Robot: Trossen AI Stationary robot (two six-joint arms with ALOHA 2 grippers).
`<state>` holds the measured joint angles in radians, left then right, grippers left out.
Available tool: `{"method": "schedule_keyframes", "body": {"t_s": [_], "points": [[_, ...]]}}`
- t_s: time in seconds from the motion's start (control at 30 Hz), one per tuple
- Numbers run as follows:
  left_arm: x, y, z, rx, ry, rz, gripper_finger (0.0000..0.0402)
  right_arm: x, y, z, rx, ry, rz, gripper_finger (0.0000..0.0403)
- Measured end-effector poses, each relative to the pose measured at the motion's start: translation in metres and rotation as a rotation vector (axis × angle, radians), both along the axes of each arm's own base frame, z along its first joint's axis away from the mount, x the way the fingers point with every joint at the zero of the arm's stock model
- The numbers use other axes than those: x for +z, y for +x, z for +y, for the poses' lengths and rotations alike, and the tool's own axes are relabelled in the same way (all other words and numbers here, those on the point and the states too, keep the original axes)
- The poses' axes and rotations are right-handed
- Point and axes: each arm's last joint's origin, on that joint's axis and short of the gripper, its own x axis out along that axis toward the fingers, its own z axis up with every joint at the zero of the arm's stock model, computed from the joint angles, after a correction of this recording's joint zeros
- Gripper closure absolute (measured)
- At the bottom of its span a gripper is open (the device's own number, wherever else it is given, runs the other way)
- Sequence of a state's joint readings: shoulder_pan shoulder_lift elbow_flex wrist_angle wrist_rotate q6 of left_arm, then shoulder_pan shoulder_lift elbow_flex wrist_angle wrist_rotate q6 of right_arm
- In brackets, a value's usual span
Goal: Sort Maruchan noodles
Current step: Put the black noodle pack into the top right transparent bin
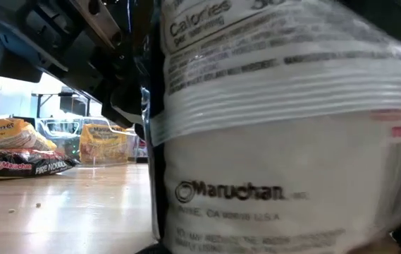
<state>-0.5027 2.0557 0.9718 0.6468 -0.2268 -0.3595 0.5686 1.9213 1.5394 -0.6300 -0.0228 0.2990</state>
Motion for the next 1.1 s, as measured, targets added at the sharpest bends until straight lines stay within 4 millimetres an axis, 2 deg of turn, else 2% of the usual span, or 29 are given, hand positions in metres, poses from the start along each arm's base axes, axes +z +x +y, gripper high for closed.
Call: {"method": "schedule_keyframes", "body": {"t_s": [0.17,0.4,0.53,0.67,0.83,1.03,1.1], "points": [[0.005,0.0,0.006,0.013,-0.005,-0.009,0.0359,0.006,-0.003,-0.003,0.019,-0.012,0.01,0.0346],[0.017,-0.008,0.021,0.09,0.018,-0.036,0.0359,0.03,-0.006,-0.021,0.032,-0.094,0.021,0.0348],[0.021,-0.015,0.033,0.126,0.034,-0.042,0.0359,0.048,-0.006,-0.041,0.093,-0.226,0.033,0.0348],[0.02,-0.022,0.047,0.168,0.025,-0.035,0.0359,0.071,-0.006,-0.069,0.091,-0.365,0.058,0.0348],[0.013,-0.028,0.06,0.198,-0.006,-0.037,0.0359,0.096,-0.006,-0.106,-0.068,-0.475,0.076,0.035],[0.014,-0.027,0.067,0.209,0.001,-0.061,0.0359,0.114,-0.017,-0.144,-0.285,-0.471,0.12,0.035],[0.017,-0.025,0.071,0.218,0.004,-0.079,0.0359,0.119,-0.022,-0.155,-0.409,-0.464,0.135,0.035]]}}
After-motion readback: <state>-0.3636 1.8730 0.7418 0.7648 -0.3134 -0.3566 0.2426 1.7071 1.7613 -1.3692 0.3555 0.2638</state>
